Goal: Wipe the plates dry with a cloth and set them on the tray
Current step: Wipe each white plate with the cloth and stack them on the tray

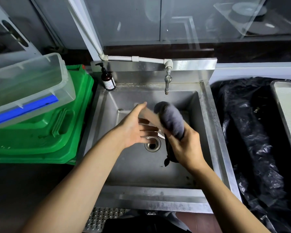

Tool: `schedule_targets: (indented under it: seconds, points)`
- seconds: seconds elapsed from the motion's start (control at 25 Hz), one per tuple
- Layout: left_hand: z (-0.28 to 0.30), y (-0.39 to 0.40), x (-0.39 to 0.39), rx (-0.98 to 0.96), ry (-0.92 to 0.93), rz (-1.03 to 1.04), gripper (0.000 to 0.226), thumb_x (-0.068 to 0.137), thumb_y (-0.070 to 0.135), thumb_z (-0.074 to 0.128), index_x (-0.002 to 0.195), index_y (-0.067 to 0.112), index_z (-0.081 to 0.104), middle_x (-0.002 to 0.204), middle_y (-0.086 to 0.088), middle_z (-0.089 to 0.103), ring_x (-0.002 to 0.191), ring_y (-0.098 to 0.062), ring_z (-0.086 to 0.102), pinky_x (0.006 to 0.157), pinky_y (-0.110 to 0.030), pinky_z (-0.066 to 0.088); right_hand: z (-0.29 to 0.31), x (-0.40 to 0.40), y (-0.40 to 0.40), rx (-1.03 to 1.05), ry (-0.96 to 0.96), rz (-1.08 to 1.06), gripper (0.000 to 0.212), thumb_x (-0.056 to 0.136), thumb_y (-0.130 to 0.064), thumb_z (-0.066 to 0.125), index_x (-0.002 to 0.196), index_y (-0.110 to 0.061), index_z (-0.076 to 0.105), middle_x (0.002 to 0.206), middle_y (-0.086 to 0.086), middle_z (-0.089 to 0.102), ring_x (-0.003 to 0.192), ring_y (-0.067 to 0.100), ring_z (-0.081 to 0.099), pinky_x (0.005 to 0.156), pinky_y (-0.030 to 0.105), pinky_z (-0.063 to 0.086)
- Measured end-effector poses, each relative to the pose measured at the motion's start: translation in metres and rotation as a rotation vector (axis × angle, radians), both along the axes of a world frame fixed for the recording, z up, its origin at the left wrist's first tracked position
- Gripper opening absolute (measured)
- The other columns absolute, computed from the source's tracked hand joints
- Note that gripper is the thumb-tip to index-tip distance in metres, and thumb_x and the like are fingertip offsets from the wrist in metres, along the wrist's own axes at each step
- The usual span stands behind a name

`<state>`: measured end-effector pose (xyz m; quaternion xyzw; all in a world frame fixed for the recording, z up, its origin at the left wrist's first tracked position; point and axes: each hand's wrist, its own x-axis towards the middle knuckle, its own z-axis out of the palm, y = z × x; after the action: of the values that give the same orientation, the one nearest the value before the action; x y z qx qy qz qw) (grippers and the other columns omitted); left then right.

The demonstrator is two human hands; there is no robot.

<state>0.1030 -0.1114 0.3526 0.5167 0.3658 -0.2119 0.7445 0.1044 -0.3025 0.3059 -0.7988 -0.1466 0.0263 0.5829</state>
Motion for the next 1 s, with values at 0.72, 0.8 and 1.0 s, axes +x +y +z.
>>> schedule_targets:
  seconds: [0.72,0.8,1.0]
  points:
    - [-0.039,-0.016,-0.034,-0.369,-0.162,0.277,0.056,0.076,-0.009,0.037,0.127,0.005,0.056,0.119,-0.017,0.071,0.1,-0.035,0.072,0.076,-0.046,0.061,-0.026,0.019,-0.019,0.952,1.185,-0.405,0.026,0.102,-0.023,0.059,0.124,-0.013,0.068,0.131,0.016,0.068,0.126,0.035,0.061,0.113,0.062,0.039]
    - [-0.038,-0.02,-0.032,-0.353,-0.166,0.289,0.056,0.077,-0.011,0.038,0.127,0.006,0.057,0.121,-0.017,0.071,0.102,-0.036,0.072,0.077,-0.048,0.06,-0.027,0.016,-0.018,0.855,1.13,-0.438,0.028,0.1,-0.024,0.064,0.124,-0.009,0.068,0.125,0.016,0.071,0.119,0.034,0.066,0.107,0.056,0.047]
    - [-0.033,-0.016,-0.031,-0.282,-0.162,0.246,0.061,0.075,-0.01,0.04,0.13,0.009,0.056,0.123,-0.016,0.07,0.104,-0.036,0.071,0.079,-0.052,0.06,-0.033,0.017,-0.021,0.326,0.648,-0.54,0.026,0.092,-0.034,0.061,0.115,-0.021,0.066,0.104,-0.008,0.074,0.095,0.007,0.069,0.078,0.027,0.052]
